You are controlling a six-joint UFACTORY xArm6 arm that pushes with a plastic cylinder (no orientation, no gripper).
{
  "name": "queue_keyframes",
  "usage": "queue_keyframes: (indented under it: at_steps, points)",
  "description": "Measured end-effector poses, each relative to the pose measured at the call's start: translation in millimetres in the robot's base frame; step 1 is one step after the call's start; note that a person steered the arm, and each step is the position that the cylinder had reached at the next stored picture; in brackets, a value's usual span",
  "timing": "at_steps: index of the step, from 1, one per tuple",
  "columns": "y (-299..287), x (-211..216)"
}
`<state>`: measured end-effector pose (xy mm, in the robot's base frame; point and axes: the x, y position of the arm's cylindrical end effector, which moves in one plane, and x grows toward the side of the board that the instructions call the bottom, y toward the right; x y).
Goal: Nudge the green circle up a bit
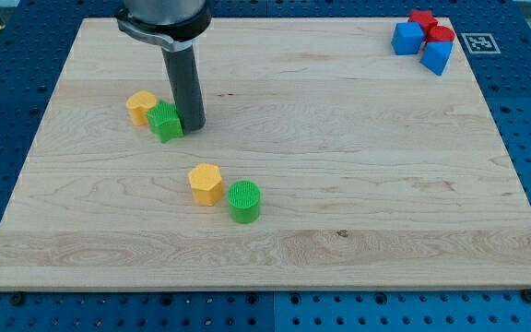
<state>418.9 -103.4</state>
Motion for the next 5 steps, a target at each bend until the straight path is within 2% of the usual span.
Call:
queue_keyframes:
  at_steps: [2,3,4,5]
  points:
    - [-38.4,9.4]
    - [13.2,9.3]
    - [115.9,17.8]
    - [204.2,75.2]
